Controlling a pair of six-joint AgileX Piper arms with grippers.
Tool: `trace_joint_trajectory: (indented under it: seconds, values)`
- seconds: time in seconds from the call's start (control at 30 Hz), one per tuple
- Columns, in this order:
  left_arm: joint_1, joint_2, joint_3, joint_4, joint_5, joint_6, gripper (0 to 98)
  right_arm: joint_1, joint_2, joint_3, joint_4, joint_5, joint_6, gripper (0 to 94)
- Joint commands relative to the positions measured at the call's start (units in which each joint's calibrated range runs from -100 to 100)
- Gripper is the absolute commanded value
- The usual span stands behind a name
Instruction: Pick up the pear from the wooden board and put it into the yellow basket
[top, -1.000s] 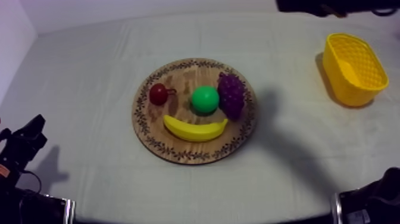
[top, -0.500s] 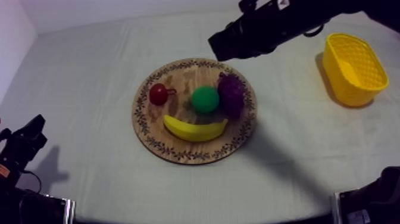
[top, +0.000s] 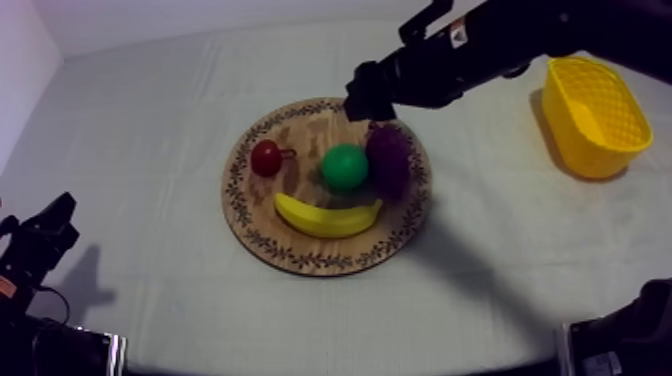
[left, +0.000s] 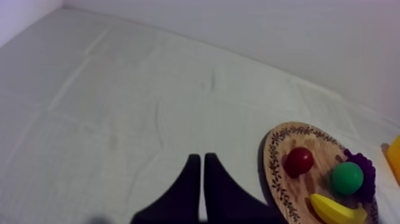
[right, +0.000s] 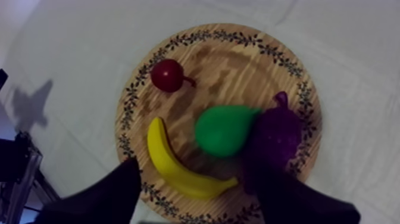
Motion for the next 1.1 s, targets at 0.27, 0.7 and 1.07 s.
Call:
trace_joint_trajectory:
  seconds: [0.27, 0.7, 1.07]
  values:
    - [0.01, 0.0, 0.02, -0.02, 0.01, 0.01, 0.1, -1.14, 5.1, -0.04, 2.81, -2.51, -2.89, 63.0]
    - [0.01, 0.0, 0.02, -0.02, 0.01, 0.0, 0.1, -2.71, 15.03, -4.34, 6.59, -3.85, -7.83, 60.0]
    - [0.01, 0.0, 0.02, -0.02, 0.01, 0.0, 0.1, -2.45, 22.48, -7.18, 9.28, -4.32, -10.8, 59.8]
